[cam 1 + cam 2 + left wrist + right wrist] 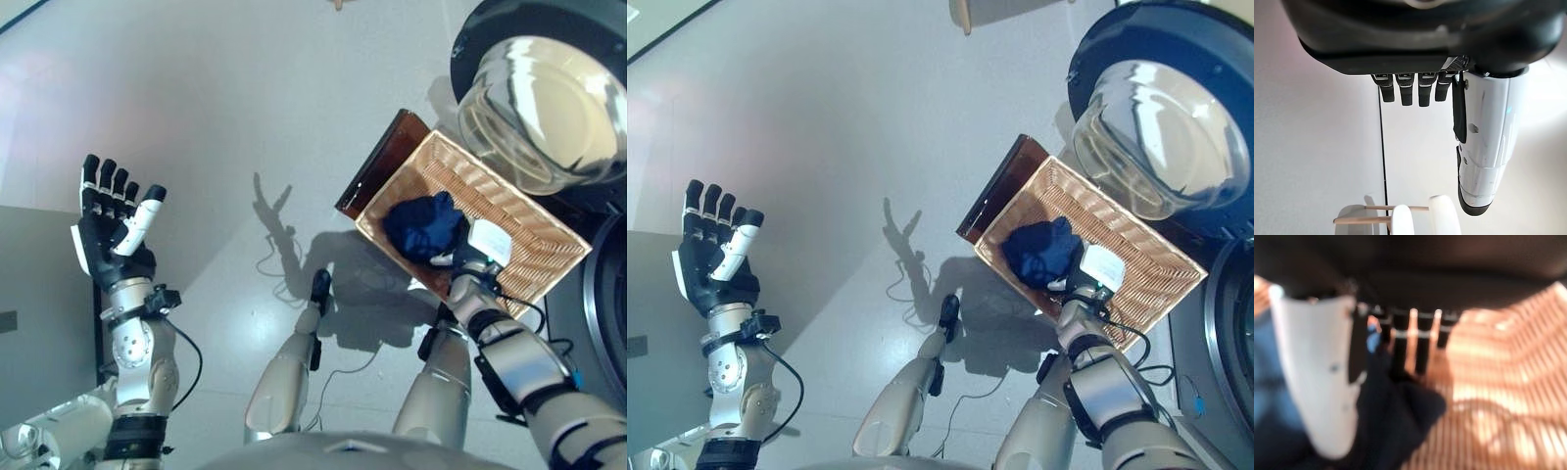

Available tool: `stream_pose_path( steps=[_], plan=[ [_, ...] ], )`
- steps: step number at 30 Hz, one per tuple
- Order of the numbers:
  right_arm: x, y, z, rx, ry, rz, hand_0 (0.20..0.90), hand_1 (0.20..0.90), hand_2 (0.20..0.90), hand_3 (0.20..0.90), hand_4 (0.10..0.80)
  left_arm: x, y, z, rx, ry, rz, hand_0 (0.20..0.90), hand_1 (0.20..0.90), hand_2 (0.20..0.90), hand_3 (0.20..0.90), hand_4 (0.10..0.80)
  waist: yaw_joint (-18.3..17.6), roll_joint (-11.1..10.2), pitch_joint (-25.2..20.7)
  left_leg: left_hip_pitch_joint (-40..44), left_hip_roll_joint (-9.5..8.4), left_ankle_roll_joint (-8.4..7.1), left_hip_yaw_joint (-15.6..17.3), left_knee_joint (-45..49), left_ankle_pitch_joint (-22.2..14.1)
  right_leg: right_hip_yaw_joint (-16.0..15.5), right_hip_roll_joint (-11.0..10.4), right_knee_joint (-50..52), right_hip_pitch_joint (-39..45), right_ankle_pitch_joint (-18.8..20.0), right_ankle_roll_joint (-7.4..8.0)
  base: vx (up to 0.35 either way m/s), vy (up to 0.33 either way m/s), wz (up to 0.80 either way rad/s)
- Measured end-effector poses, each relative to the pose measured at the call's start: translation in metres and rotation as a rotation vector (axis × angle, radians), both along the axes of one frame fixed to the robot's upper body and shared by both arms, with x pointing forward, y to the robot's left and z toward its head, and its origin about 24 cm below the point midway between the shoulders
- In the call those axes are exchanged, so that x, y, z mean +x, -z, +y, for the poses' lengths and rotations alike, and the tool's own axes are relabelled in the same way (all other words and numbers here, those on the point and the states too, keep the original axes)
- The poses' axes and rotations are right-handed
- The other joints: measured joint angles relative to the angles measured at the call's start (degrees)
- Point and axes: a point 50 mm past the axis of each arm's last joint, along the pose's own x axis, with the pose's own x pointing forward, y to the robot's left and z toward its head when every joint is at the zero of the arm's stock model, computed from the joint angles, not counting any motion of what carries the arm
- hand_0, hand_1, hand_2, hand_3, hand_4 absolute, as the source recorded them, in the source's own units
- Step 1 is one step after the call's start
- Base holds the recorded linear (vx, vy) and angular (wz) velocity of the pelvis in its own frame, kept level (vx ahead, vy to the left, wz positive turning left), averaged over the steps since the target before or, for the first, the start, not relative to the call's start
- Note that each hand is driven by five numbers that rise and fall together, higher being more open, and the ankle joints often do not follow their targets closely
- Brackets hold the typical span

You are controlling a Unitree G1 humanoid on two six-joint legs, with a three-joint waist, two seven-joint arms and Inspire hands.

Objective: Pick up the clothes and place them into the washing machine

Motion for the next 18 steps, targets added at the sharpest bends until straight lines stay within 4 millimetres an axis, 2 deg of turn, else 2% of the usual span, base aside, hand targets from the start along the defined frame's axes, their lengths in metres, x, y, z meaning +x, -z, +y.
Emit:
stream_pose_path(
  steps=[7, 12, 15, 18],
  plan=[
    [0.007, -0.005, 0.005, 0.014, -0.024, -0.010, 0.200, 0.200, 0.200, 0.200, 0.300, 0.004, -0.003, -0.004, 0.001, 0.017, -0.013, 0.900, 0.900, 0.900, 0.900, 0.800, 0.7, 0.1, 0.1, -0.2, 0.06, -0.01, 0.3, 0.2, -0.1, 1.0, 0.2, 0.8, -1.0, 0.0, -0.09, 0.019, 0.012, -0.06],
    [0.003, 0.015, 0.030, 0.091, -0.077, 0.063, 0.200, 0.200, 0.200, 0.200, 0.300, 0.004, -0.004, -0.004, 0.007, 0.016, -0.014, 0.900, 0.900, 0.900, 0.900, 0.800, 1.1, 0.1, 0.1, -0.2, -0.04, 0.01, 0.3, 0.2, 0.0, 1.0, 0.1, 0.8, -0.9, 0.1, 0.23, 0.025, 0.002, -0.05],
    [-0.002, 0.023, 0.038, 0.115, -0.085, 0.082, 0.200, 0.200, 0.200, 0.200, 0.300, 0.004, -0.004, -0.004, 0.008, 0.017, -0.014, 0.900, 0.900, 0.900, 0.900, 0.800, 1.1, 0.1, 0.2, 0.4, -0.08, 0.04, 0.3, 0.2, -0.1, 1.0, 0.0, 0.6, -0.2, 0.2, 0.28, 0.030, 0.001, -0.08],
    [-0.006, 0.028, 0.038, 0.123, -0.076, 0.092, 0.200, 0.200, 0.200, 0.200, 0.300, 0.004, -0.003, -0.003, 0.009, 0.015, -0.012, 0.900, 0.900, 0.900, 0.900, 0.800, 1.2, 0.1, 0.3, 2.0, -0.10, 0.29, 0.9, 0.1, -0.3, 1.2, 0.0, -0.1, 1.3, 0.1, 0.15, 0.039, -0.003, -0.13]
  ],
)
